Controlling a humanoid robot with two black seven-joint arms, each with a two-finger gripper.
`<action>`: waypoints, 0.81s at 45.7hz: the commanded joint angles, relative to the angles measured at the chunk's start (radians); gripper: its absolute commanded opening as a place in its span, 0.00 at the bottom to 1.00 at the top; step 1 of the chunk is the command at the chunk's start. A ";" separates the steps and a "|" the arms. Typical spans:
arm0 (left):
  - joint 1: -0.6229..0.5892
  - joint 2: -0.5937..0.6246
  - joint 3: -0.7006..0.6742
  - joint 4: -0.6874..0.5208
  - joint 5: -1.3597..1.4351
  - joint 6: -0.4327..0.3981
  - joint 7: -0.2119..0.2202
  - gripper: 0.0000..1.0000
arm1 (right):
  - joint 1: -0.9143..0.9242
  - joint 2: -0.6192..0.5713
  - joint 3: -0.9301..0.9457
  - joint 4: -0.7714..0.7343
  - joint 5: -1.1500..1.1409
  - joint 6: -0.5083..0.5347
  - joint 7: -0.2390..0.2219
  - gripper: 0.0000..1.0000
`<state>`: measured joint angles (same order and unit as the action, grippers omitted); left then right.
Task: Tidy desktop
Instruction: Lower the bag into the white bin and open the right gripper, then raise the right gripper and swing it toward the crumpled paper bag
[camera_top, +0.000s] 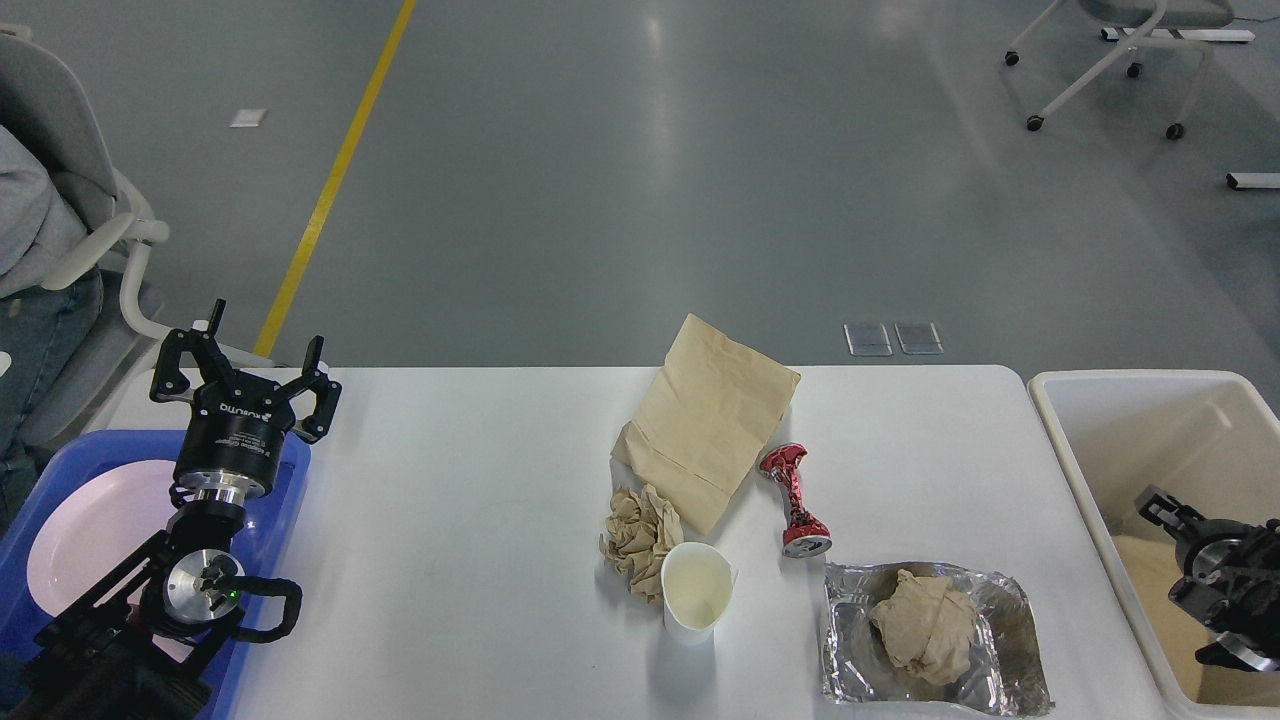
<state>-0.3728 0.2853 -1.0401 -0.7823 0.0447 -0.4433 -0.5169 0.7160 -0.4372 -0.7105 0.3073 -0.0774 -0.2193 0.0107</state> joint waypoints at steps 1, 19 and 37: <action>0.000 0.000 0.000 0.000 0.000 0.000 0.000 0.96 | 0.097 -0.070 -0.003 0.104 -0.073 0.040 -0.001 1.00; 0.000 0.000 0.000 0.000 0.000 0.000 0.000 0.96 | 0.522 -0.193 -0.176 0.357 -0.265 0.411 -0.049 1.00; 0.000 0.000 0.000 0.000 0.000 0.000 0.000 0.96 | 1.193 -0.089 -0.417 0.671 -0.254 0.952 -0.051 1.00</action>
<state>-0.3727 0.2853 -1.0396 -0.7824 0.0443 -0.4433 -0.5169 1.7163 -0.5800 -1.0822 0.8827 -0.3341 0.5541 -0.0395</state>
